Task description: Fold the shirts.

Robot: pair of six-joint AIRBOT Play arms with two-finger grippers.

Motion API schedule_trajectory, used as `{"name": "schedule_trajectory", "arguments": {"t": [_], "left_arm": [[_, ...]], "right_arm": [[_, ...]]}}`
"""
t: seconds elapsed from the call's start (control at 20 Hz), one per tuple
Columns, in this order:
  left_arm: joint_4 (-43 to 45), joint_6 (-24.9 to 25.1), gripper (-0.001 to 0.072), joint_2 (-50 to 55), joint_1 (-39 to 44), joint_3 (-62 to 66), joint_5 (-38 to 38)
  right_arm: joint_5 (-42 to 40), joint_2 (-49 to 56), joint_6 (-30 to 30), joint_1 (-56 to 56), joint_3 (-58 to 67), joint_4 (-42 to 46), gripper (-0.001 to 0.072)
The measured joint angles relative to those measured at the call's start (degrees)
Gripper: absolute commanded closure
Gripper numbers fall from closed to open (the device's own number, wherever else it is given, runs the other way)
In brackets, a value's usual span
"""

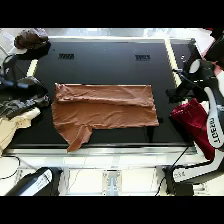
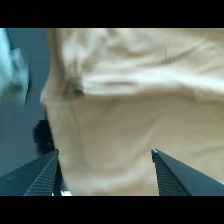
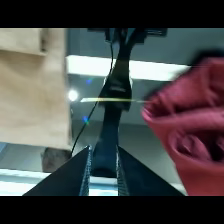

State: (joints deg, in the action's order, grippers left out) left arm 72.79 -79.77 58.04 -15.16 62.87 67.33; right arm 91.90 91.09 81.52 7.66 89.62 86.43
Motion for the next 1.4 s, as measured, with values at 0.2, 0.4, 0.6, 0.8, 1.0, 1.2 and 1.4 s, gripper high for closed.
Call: {"name": "schedule_trajectory", "arguments": {"t": [0.2,0.4,0.6,0.8,1.0,1.2,1.4], "left_arm": [[-1.4,-10.27,0.0125,-15.04,-2.82,-19.17,0.87],[-9.38,-13.07,0.0124,-19.58,-3.65,-33.24,3.3],[-13.53,-13.57,0.0177,-16.17,-3.89,-39.41,3.58],[-14.99,-13.73,0.0286,-12.09,-3.93,-41.13,0.94],[-15.28,-12.85,0.0216,-8.46,-3.93,-41.62,-0.96],[-16.15,-11.69,0.022,-4.81,-3.98,-41.72,-3.82],[-17.05,-10.36,0.0276,-2.08,-3.98,-41.7,-5.46]], "right_arm": [[-2.05,-4.59,0.42,1.14,0.07,-2.56,0.0511],[-4.72,-7.06,-1.11,1.42,0.07,-6.84,0.0511],[-5.57,-7.85,-3.02,1.53,0.07,-9.35,0.051],[-5.88,-8.04,-4.37,1.53,0.07,-10.99,0.051],[-5.99,-8.07,-4.96,1.53,0.07,-11.82,0.0511],[-6.01,-8.07,-5.2,1.53,0.07,-13.7,0.0511],[-6.01,-8.09,-5.22,1.53,0.07,-15.34,0.051]]}}
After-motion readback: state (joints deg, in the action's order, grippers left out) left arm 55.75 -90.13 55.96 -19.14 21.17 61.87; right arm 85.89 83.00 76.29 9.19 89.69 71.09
